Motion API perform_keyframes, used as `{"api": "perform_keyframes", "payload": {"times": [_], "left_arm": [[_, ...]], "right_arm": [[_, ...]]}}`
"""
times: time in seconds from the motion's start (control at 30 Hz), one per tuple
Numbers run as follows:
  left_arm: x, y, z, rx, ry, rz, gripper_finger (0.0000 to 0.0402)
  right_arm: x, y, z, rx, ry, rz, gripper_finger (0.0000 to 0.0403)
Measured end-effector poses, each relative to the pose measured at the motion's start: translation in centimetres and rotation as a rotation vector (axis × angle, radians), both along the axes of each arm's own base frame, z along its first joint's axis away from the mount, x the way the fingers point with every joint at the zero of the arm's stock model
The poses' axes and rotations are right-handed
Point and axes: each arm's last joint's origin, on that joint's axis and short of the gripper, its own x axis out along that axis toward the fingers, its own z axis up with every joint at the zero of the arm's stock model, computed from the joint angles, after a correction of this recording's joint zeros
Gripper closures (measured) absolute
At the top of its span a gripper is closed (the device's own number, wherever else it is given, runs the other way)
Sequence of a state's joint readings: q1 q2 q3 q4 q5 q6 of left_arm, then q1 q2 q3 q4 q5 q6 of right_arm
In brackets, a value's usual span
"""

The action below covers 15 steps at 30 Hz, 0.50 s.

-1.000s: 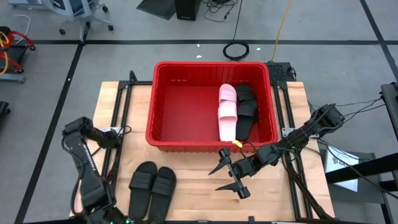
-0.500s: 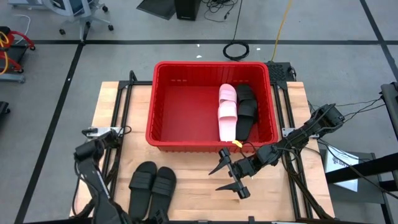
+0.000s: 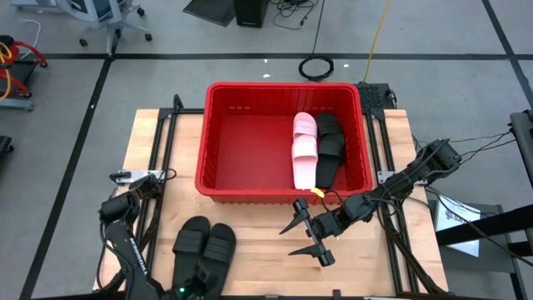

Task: Pick and place slides into bin
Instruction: Put the black slide into the red bin

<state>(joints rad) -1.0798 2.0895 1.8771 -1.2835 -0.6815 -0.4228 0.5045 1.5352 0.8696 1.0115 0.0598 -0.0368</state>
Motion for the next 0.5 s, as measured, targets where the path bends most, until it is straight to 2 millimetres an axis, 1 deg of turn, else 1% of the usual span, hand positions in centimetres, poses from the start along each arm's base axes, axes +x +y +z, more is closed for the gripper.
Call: {"api": "perform_keyframes", "payload": {"times": [0.23, 0.37, 0.5], "left_arm": [[-0.8, 1.2, -3.5, 0.023, 0.091, 0.101, 0.0319], [-1.0, 1.5, -4.4, 0.017, 0.086, 0.159, 0.0306], [-1.0, 2.1, -5.3, 0.020, 0.086, 0.215, 0.0277]], "right_arm": [[0.0, 0.0, -0.1, 0.008, 0.012, 0.003, 0.0156], [0.0, 0.0, -0.1, 0.012, 0.015, 0.005, 0.0156], [0.0, 0.0, -0.1, 0.011, 0.017, 0.005, 0.0156]]}}
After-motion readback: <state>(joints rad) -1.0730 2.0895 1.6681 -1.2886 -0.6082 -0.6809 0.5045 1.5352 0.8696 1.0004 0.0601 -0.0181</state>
